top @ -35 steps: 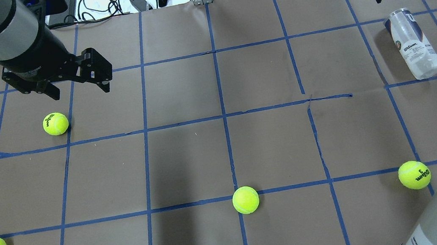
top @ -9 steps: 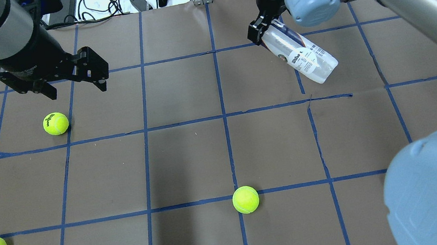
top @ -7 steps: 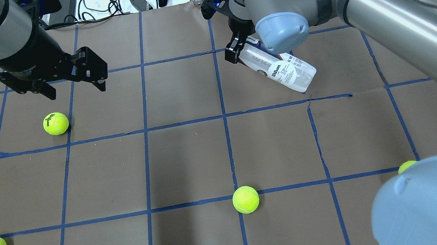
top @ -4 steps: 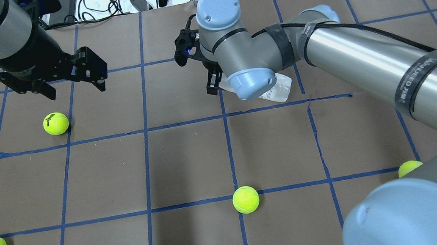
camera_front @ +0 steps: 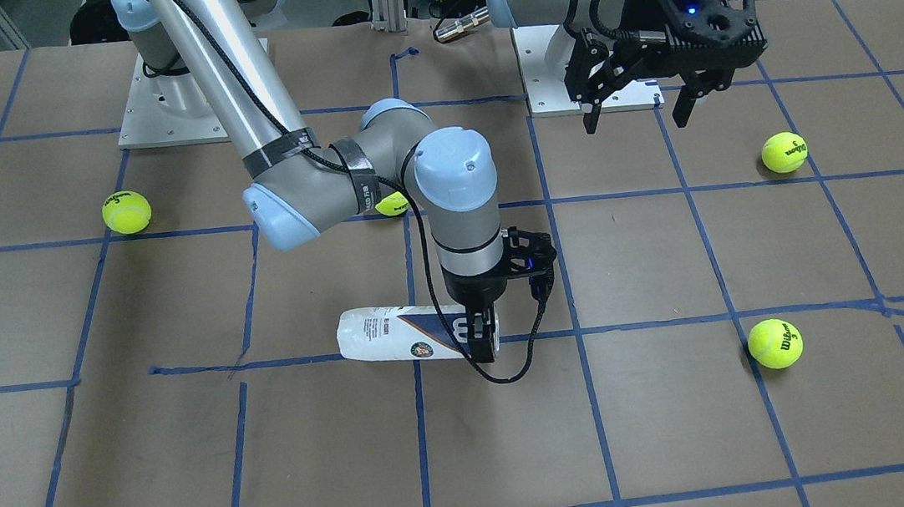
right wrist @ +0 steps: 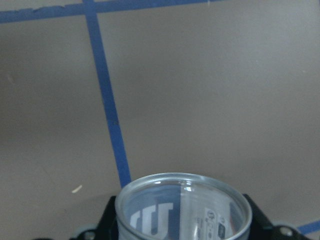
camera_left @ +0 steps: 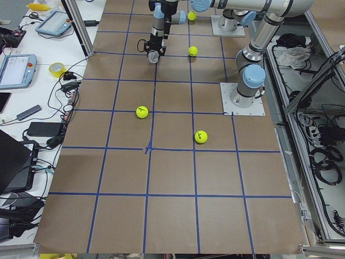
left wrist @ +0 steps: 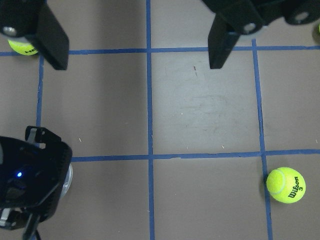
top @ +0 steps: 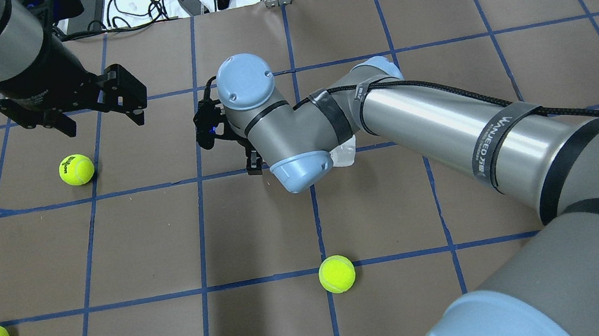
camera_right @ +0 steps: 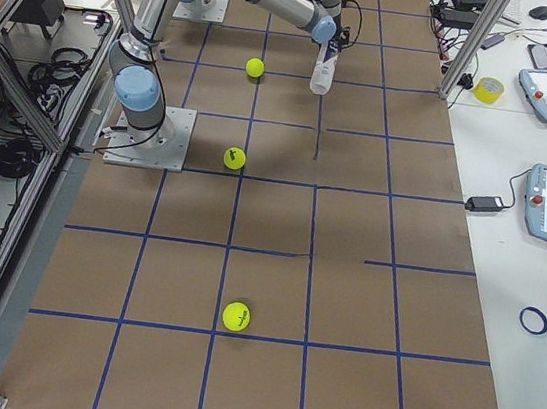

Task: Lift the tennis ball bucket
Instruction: 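Lift the can with the right gripper and carry it toward the table center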

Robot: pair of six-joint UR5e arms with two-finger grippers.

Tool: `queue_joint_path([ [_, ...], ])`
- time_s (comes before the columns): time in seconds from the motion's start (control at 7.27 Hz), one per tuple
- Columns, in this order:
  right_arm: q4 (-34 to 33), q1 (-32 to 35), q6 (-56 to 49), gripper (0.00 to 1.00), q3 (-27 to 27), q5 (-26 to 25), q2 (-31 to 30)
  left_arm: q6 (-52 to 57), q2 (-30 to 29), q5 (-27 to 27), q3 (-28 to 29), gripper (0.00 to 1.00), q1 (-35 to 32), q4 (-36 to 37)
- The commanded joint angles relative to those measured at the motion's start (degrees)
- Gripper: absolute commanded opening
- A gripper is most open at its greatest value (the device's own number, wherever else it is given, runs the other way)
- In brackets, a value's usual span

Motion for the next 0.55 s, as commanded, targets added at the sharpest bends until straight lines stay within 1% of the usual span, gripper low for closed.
queue_joint_path([
  [0.0, -0.27, 0.73, -0.39, 0.68, 0.23, 0.65, 0.73, 0.0, 0.0, 0.0, -0.03, 1.0, 0.09, -0.02],
  [0.14, -1.23, 0.91, -2.58, 0.89, 0.23, 5.79, 1.51, 0.0, 0.0, 0.0, 0.06, 1.0, 0.0, -0.02],
  [0.28, -1.32, 0.91, -2.42, 1.0, -0.03, 7.06, 1.78, 0.09, 0.0, 0.0, 0.06, 1.0, 0.0, -0.02],
  [0.41, -1.32, 0.74, -2.6, 1.0, 0.05, 6.73, 1.44, 0.09, 0.0, 0.0, 0.06, 1.0, 0.0, -0.02],
])
